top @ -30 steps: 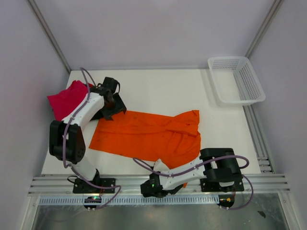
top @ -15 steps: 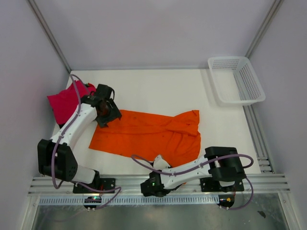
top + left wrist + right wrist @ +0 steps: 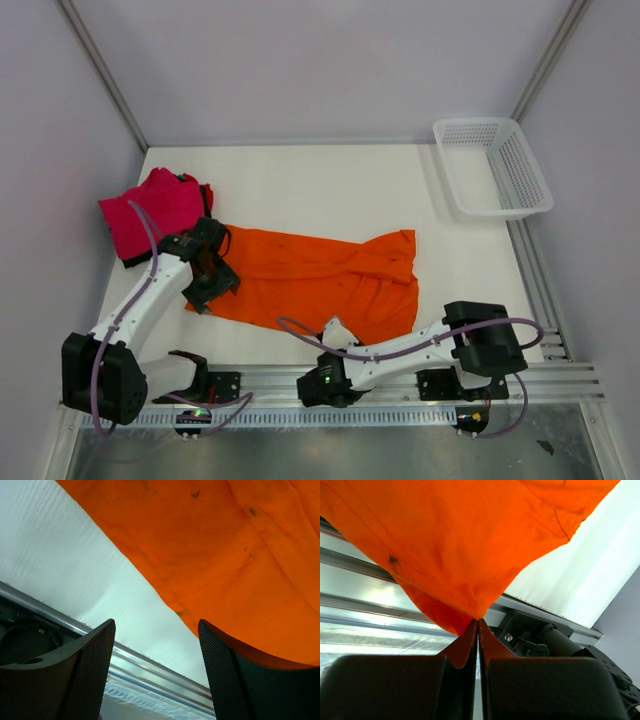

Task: Fold and stack the t-shirts
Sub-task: Grap the side of the flattened tshirt closest away from the robot with both arms

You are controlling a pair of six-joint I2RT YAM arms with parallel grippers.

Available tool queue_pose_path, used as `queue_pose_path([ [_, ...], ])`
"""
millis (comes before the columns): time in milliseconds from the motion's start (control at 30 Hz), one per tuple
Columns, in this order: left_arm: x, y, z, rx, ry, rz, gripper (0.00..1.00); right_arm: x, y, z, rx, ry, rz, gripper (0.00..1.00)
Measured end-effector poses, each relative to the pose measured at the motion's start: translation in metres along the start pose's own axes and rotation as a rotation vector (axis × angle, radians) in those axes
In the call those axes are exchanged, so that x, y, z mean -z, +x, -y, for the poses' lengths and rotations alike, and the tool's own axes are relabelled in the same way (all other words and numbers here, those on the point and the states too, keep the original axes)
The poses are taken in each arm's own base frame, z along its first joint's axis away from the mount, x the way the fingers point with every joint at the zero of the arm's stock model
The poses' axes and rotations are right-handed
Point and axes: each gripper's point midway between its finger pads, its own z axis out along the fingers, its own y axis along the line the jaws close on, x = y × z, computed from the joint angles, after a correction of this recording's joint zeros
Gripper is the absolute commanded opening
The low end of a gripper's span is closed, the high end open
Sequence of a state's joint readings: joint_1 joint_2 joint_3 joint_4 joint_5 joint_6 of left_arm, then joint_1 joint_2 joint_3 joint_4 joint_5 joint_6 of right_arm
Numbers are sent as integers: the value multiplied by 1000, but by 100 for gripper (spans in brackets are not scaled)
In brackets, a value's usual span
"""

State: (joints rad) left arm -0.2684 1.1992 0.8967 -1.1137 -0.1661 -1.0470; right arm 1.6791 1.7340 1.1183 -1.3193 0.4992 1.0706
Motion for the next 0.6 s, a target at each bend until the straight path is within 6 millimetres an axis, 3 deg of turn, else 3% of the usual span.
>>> queue_pose_path([
  [367, -2, 3, -19, 28, -84, 7, 70, -3, 5, 4, 21, -6, -4, 6],
  [433, -8, 9, -23, 36, -97, -9, 70, -3, 5, 2, 23, -14, -3, 28],
  [500, -13, 14, -28, 40, -116, -23, 69, -3, 5, 1, 32, -23, -6, 43],
  [600, -15, 15, -27, 36, -125, -25, 70, -2, 7, -2, 45, -37, -13, 48],
])
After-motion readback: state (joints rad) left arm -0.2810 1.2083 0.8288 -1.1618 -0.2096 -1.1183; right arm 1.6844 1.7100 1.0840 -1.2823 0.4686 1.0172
